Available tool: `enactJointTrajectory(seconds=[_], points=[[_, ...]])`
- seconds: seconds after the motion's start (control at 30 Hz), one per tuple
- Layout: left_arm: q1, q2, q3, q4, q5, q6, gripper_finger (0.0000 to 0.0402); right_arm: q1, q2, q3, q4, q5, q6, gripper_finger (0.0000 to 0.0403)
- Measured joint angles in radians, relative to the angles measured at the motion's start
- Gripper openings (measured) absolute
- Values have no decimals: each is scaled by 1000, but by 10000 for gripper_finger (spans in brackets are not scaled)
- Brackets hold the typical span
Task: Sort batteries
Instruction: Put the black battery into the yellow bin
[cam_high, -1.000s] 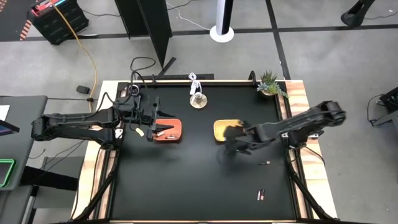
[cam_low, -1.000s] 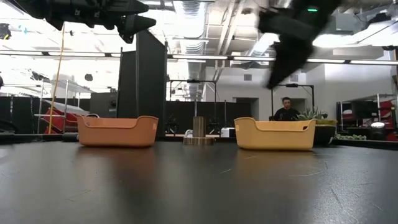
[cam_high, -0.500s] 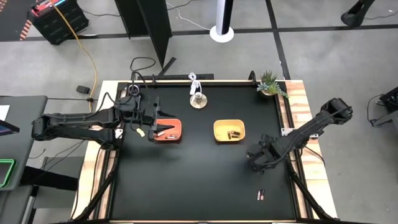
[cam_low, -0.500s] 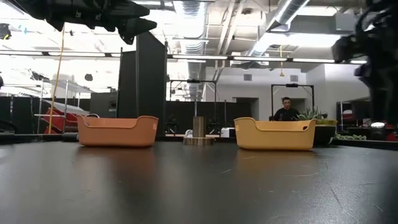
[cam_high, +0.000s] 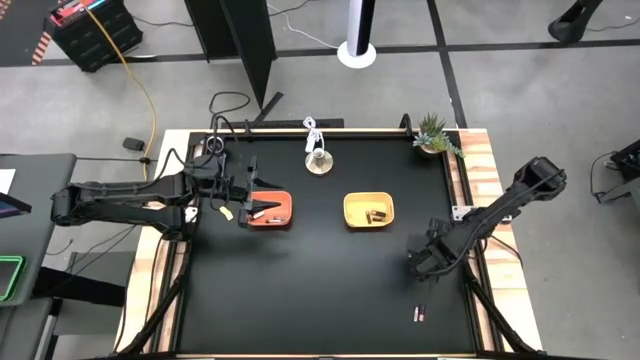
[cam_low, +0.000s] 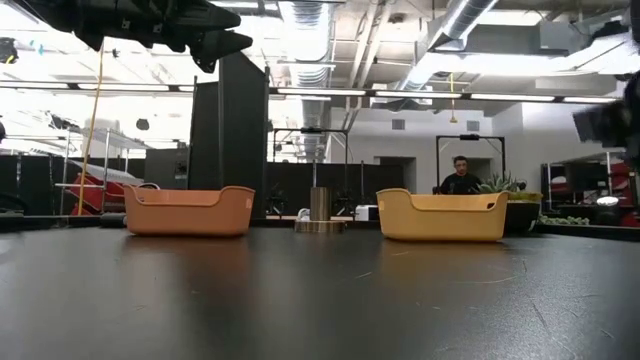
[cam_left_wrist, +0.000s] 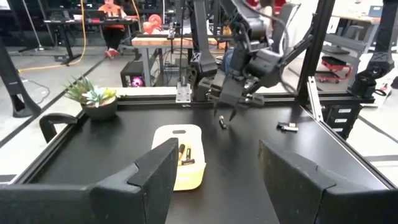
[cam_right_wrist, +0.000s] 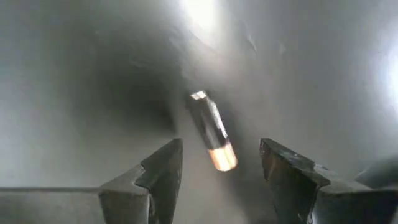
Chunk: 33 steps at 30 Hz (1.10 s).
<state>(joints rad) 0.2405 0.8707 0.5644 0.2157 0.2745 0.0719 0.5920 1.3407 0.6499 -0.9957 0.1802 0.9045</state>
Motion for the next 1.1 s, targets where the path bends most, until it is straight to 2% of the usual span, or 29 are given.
enactJointTrajectory(seconds=[0.2,0.37,0.53,0.87,1.0,1.1], points=[[0,0,0,0,0,-2,217,-79,-5,-93,122,-47,-84,230],[0,0,0,-1,-3,-4,217,-139,-3,-92,148,-78,-157,214],[0,0,0,-1,-14,-3,217,-171,-2,-92,163,-118,-166,166],[0,0,0,-1,-17,-2,217,-174,-2,-93,193,-117,-104,56],[0,0,0,-1,-18,-5,217,-153,-1,-78,192,-107,-78,30],[0,0,0,-4,-18,-18,217,-128,4,-50,193,-88,-80,25]])
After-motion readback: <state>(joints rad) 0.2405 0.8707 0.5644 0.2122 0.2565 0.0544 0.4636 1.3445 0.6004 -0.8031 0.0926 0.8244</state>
